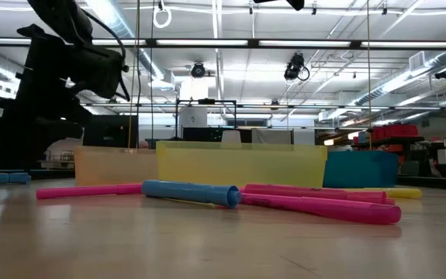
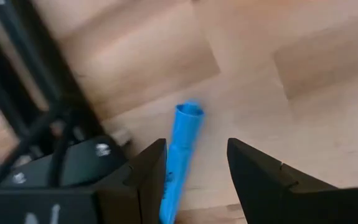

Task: Pick & Place Markers
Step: Put the top blue highlighter pen into the orange bin

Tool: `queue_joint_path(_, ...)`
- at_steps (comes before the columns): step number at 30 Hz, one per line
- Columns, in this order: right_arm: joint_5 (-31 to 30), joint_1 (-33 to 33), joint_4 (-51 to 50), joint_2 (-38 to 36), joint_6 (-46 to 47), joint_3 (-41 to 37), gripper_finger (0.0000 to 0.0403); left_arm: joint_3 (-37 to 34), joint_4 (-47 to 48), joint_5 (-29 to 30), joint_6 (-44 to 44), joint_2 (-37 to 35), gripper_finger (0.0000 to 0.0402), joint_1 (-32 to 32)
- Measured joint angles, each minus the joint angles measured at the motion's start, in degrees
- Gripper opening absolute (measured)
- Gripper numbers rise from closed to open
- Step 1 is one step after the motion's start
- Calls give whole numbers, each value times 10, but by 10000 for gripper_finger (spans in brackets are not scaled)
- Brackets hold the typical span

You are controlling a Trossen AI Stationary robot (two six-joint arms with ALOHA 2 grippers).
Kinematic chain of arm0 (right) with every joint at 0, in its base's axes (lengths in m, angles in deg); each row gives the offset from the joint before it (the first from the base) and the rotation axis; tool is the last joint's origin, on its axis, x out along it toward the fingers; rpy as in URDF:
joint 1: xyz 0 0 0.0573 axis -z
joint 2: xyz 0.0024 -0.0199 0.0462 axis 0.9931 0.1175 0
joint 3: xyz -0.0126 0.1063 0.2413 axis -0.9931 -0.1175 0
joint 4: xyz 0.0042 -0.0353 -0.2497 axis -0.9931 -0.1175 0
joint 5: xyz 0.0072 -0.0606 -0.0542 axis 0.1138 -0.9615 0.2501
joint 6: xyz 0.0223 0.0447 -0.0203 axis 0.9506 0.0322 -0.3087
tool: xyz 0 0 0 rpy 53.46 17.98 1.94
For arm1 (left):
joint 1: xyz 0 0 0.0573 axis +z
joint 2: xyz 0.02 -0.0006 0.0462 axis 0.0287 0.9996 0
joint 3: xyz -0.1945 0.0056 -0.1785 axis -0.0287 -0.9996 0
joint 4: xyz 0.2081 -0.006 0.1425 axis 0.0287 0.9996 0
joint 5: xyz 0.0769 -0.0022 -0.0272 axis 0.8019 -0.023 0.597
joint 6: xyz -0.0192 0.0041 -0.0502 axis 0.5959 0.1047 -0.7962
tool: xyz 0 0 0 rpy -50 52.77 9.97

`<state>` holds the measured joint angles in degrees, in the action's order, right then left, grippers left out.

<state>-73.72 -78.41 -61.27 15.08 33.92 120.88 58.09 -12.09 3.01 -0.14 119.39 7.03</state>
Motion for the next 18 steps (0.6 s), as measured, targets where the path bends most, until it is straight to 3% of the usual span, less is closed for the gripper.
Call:
queue_joint_path(3, 4, 0, 0, 0, 0, 0, 216, -27, -31, -25, 15, 0, 177, 2)
queue_joint_path(11, 4, 0, 0, 0, 4, 0, 216, -45, -40, -26, 22, -1, 177, 3)
queue_joint_path(18, 3, 0, 0, 0, 4, 0, 216, -73, -90, -72, 53, -4, 176, 6)
